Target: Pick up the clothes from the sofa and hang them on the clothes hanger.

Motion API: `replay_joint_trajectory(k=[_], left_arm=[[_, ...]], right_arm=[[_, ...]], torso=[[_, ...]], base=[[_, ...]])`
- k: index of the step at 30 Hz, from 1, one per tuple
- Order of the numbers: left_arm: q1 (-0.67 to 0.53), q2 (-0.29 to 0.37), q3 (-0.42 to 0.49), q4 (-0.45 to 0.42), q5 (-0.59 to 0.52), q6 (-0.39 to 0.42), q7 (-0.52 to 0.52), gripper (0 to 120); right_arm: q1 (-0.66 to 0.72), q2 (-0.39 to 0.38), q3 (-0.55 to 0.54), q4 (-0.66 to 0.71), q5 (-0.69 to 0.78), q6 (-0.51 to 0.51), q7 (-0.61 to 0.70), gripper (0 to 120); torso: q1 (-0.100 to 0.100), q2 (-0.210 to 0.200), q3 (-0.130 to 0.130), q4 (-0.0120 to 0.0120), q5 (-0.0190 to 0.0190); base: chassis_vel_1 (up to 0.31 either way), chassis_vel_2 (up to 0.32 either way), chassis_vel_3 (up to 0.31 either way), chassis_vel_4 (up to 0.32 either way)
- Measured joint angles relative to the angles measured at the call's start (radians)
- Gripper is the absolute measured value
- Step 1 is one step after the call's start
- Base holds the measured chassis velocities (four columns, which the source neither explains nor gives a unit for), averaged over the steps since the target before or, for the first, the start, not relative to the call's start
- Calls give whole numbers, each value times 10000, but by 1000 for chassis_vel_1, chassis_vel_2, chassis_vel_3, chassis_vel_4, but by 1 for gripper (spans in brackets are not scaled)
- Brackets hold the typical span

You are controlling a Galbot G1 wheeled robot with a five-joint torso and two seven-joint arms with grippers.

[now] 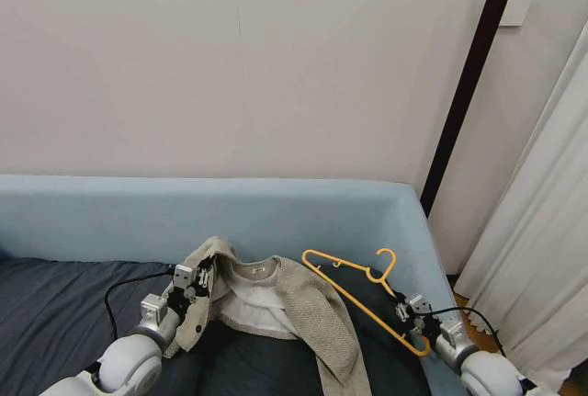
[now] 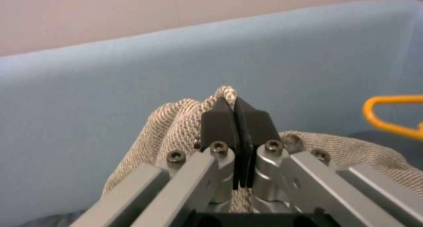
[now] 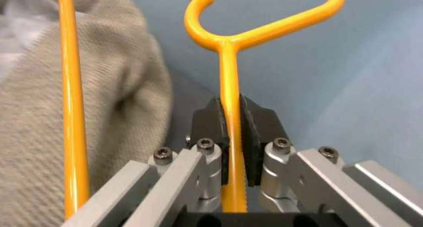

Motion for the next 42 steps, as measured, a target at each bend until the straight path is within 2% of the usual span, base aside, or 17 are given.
replay_joint_trajectory(k=[5, 7, 18, 30, 34, 42], left_arm=[[149, 268, 8, -497, -176, 133, -103, 0], [346, 409, 1, -833, -267, 226, -189, 0], [622, 631, 85, -1591, -359, 456, -330, 0], [385, 403, 550, -1743, -366, 598, -536, 0], [225, 260, 789, -1742, -330, 634, -576, 0], [-214, 34, 1432, -1705, -254, 694, -665, 0]], right_arm=[[149, 213, -572, 254, -416, -117, 266, 5], [440, 349, -1132, 286, -766, -197, 352, 5], [1289, 1054, -2311, 59, -896, -525, 718, 5], [2040, 1897, -2987, 65, -108, -1100, 1263, 5], [2167, 2303, -3064, 56, 529, -1433, 1829, 5], [2498, 2603, -3196, 23, 702, -1572, 2193, 5]], torso=[[0, 0, 0, 0, 2], [0, 0, 0, 2, -1], [0, 0, 1, -1, 1], [0, 0, 1, 1, 0], [0, 0, 1, -1, 2], [0, 0, 1, 0, 2]], base=[[0, 0, 0, 0], [0, 0, 0, 0], [0, 0, 0, 0], [0, 0, 0, 0], [0, 0, 0, 0], [0, 0, 0, 0]])
